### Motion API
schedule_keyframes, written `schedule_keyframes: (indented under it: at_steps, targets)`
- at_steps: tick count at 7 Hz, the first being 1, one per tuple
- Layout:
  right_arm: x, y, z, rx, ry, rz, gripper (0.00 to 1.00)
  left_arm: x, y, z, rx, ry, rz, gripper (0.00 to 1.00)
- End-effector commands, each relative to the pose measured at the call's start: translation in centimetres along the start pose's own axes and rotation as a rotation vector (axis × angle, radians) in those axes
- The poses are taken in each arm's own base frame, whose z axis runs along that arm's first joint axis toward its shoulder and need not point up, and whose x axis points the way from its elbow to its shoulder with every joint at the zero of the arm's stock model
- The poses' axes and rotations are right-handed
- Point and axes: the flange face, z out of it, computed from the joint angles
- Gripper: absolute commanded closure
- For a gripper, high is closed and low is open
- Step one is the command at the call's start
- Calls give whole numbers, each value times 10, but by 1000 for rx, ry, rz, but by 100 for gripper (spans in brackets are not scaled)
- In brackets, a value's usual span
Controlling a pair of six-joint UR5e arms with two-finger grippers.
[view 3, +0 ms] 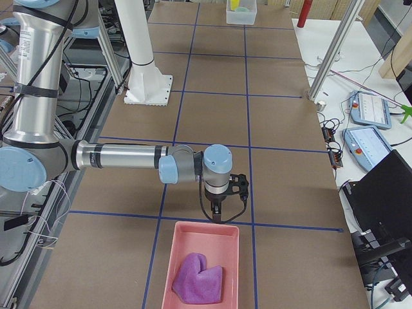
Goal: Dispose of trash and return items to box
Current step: 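Release the purple cloth into the pink bin and hold the right gripper still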
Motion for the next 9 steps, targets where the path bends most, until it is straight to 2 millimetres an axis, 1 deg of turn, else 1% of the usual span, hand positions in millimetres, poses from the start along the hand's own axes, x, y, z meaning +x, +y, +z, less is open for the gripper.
schedule_keyframes:
  at_steps: [1,4,9]
  targets:
    - [3,2,-1,0,0,-5,0,2,0,-2,4,-1,6,1]
    - [4,3,0,-2,-4,-3,0,-1,4,0,-1,-2,1,1]
    - [3,6,1,-4,-15,-4,0,-2,5,1,-3,-7,-3,1]
